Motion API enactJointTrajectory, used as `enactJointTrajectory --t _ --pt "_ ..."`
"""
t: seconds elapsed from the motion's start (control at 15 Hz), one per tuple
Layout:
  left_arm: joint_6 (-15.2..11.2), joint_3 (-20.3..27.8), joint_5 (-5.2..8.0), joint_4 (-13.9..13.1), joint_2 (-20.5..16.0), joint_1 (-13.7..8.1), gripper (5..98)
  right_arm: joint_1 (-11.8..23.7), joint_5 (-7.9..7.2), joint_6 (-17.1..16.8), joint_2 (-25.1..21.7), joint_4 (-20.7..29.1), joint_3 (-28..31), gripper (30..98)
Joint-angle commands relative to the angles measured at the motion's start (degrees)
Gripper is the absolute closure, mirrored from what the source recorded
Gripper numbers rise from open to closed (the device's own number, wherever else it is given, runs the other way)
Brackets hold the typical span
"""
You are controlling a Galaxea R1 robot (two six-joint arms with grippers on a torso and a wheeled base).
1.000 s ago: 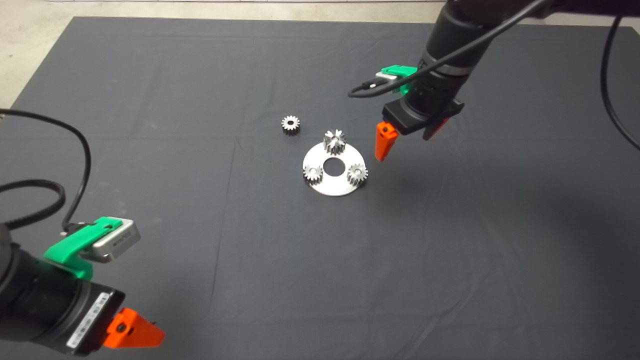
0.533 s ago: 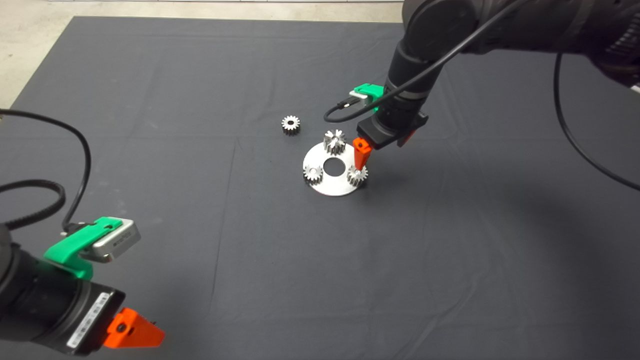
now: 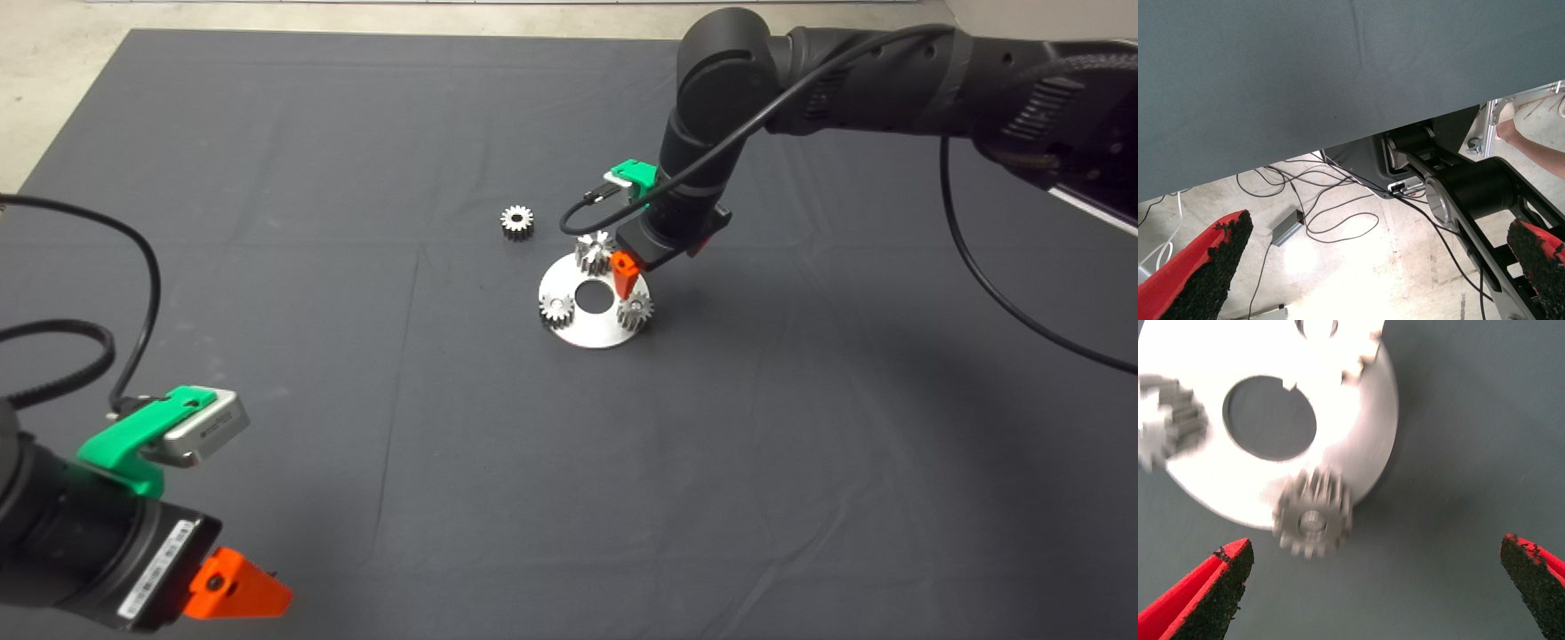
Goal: Remove an incorrectly installed larger gear and replace it with the correct smaller gear
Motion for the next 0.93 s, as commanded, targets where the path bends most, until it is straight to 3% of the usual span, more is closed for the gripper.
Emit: enactJointTrajectory --t 0.0,0.33,0.6,0.87 --pt "0.09 0.82 0.11 -0.90 -0.27 -0.56 5.4 0.91 0.35 -0.57 2.19 -3.54 -3.69 30.8" --pt "0.00 0.82 0.11 -0.90 -0.27 -0.56 5.4 -0.16 3.15 -1.12 3.07 -3.58 -6.10 30.8" --pt "0.00 0.82 0.11 -0.90 -0.18 -0.56 5.4 -1.13 6.31 -2.15 3.16 -3.72 -7.65 30.8" --pt "0.00 0.82 0.11 -0.90 -0.18 -0.56 5.4 -1.13 6.73 -2.24 3.51 -4.04 -7.73 30.8"
